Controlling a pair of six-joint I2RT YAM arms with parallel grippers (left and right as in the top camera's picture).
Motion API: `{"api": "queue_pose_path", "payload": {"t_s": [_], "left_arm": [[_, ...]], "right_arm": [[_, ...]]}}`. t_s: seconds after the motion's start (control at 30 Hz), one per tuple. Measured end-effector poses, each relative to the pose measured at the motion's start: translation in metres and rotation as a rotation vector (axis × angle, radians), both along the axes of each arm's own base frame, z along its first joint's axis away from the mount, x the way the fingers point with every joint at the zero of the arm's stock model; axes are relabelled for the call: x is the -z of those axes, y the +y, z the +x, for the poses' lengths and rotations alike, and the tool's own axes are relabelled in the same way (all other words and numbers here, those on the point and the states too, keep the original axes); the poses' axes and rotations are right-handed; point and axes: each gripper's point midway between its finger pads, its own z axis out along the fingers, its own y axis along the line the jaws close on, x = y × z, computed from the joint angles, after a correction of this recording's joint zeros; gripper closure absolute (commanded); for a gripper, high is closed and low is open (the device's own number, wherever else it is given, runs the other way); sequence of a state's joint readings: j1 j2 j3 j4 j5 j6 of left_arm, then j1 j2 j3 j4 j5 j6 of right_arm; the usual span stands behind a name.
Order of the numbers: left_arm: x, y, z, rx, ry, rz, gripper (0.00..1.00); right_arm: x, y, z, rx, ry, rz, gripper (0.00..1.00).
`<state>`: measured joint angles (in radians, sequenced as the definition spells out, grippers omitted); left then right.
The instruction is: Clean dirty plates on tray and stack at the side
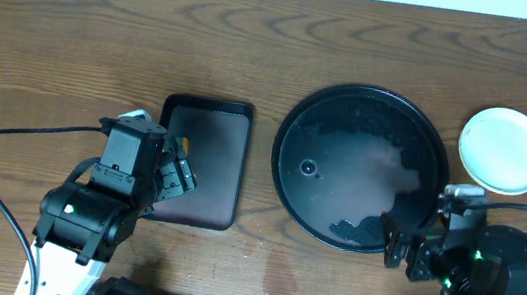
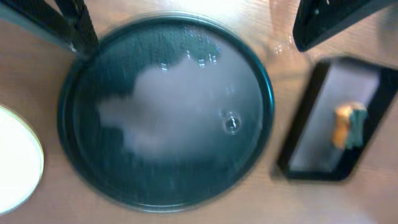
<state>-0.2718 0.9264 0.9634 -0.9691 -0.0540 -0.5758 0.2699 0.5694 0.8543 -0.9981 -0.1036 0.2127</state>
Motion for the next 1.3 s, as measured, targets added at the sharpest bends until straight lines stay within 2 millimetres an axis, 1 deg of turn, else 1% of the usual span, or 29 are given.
{"api": "queue_pose_path", "payload": {"t_s": [0.2,0.3,0.53,0.63,0.73,0.93,1.13,1.3], "left_arm": [[0.002,0.0,0.001,0.0,0.008,0.002,0.17],[0.002,0.0,0.001,0.0,0.008,0.002,0.17],[0.002,0.0,0.001,0.0,0.009,0.002,0.17],[0.002,0.0,0.001,0.0,0.01,0.002,0.17],[0.002,0.0,0.001,0.001,0.011,0.002,0.17],[0.003,-0.001,0.001,0.002,0.012,0.001,0.17],[0.003,-0.001,0.001,0.001,0.013,0.001,0.17],[0.003,-0.001,0.001,0.002,0.014,0.001,0.17]], "right_arm": [[0.031,-0.008,-0.03,0.002,0.173,-0.045,0.01],[0.031,-0.008,-0.03,0.002,0.175,-0.045,0.01],[0.013,0.0,-0.012,-0.023,0.045,-0.015,0.01],[0.013,0.002,-0.009,-0.035,-0.032,-0.007,0.01],[0.022,0.002,-0.006,-0.041,-0.113,0.0,0.01],[0.043,-0.003,0.012,-0.005,-0.313,0.046,0.01],[0.045,0.0,0.027,-0.01,-0.523,0.092,0.01],[0.049,0.005,0.04,-0.024,-0.634,0.115,0.01]]}}
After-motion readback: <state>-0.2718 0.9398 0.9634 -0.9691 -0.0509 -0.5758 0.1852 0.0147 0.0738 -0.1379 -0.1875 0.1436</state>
